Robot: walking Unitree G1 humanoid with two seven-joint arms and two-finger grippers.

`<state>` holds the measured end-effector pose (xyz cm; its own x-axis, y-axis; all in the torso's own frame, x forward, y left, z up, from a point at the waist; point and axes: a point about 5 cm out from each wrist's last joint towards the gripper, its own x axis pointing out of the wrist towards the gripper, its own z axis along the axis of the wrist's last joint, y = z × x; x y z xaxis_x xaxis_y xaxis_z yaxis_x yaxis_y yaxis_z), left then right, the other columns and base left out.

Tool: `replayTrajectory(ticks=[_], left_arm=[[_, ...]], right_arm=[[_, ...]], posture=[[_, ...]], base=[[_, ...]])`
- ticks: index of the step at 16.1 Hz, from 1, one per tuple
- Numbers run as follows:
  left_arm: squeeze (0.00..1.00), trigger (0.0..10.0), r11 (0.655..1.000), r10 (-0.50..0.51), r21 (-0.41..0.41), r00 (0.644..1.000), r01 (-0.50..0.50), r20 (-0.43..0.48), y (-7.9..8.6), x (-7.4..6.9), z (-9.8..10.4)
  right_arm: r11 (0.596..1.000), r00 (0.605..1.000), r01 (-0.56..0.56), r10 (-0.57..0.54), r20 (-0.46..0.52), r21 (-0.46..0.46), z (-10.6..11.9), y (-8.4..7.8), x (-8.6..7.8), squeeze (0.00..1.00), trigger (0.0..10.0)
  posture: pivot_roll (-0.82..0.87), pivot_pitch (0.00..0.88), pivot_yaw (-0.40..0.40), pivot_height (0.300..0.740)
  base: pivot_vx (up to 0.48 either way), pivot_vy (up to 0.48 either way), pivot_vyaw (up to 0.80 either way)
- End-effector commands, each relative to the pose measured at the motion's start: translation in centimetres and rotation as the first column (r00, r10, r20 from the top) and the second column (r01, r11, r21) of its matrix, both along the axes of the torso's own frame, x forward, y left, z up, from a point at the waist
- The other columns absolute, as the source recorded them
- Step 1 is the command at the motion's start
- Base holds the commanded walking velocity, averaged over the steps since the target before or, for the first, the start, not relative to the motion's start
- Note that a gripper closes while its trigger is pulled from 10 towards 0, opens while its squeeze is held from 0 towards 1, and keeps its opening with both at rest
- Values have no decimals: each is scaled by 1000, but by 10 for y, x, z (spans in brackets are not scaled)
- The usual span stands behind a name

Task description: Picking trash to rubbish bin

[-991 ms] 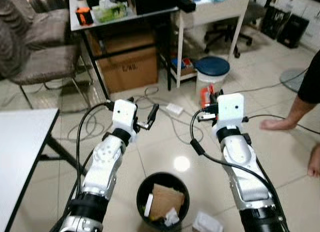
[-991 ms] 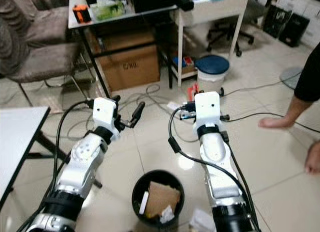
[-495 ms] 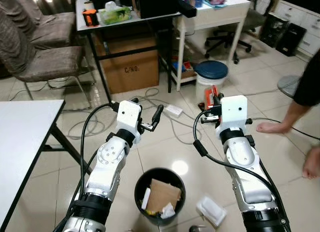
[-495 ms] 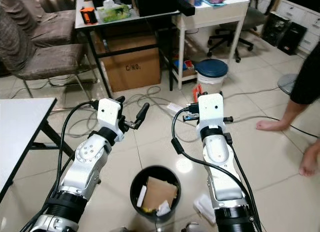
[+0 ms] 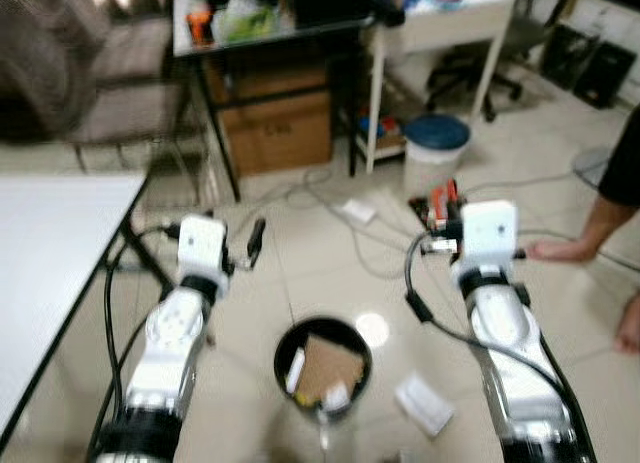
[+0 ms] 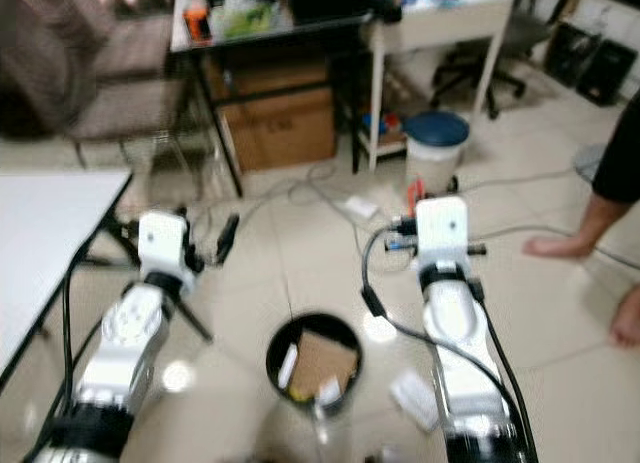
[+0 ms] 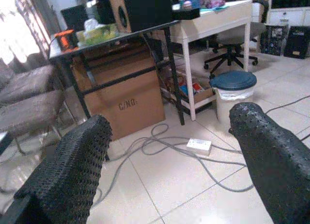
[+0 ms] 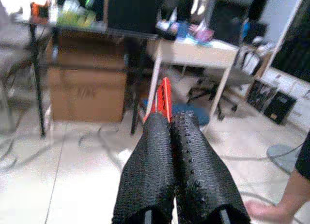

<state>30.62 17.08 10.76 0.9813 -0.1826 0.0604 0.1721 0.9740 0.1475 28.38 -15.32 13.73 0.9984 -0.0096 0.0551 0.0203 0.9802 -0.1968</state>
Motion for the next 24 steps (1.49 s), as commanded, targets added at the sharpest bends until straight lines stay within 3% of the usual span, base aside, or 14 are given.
replayTrajectory(ticks=[1, 5, 10, 11, 14, 15, 18, 24], left_arm=[[0, 10000, 1000, 22, 15, 1000, -23, 22, 7, -2, 5], [0, 10000, 1000, 17, 13, 1000, -17, 26, 16, -18, 8], [0, 10000, 999, -20, -34, 1000, 20, 0, 6, -31, 5], [0, 10000, 998, -17, -68, 998, 13, -59, 11, -42, -7], [0, 10000, 996, 19, -86, 993, -29, -117, 23, -55, -22], [0, 10000, 995, 56, -77, 986, -69, -154, 32, -65, -28], [0, 10000, 996, 72, -38, 982, -80, -176, 36, -82, -29], [0, 10000, 996, 93, 7, 984, -93, -151, 31, -74, -20]], right_arm=[[1000, 1000, -11, 11, 17, 11, 6, 1, -4, 0, 10000], [1000, 1000, -7, 7, -10, 7, -1, -3, -14, 0, 10000], [1000, 1000, -21, 22, -10, 15, 1, 0, -16, 0, 10000], [1000, 1000, -17, 18, -11, 24, -1, -2, -21, 0, 10000], [1000, 1000, -12, 12, -12, 28, -4, -6, -35, 0, 10000], [1000, 999, 4, -3, -33, 26, -10, -11, -48, 0, 10000], [999, 997, 32, -30, -64, 21, -15, -17, -63, 0, 10000], [999, 996, 37, -36, -78, 21, -16, -16, -67, 0, 10000]], posture=[[-90, 97, 57, 740], [-86, 104, 53, 740], [-78, 104, 52, 740], [-73, 105, 50, 740], [-71, 111, 47, 740], [-75, 115, 46, 740], [-78, 118, 47, 740], [-84, 110, 50, 740]], base=[[0, 0, 0], [0, 0, 0], [0, 0, 0], [0, 0, 0], [0, 0, 0], [0, 0, 0], [0, 0, 0], [0, 0, 0]])
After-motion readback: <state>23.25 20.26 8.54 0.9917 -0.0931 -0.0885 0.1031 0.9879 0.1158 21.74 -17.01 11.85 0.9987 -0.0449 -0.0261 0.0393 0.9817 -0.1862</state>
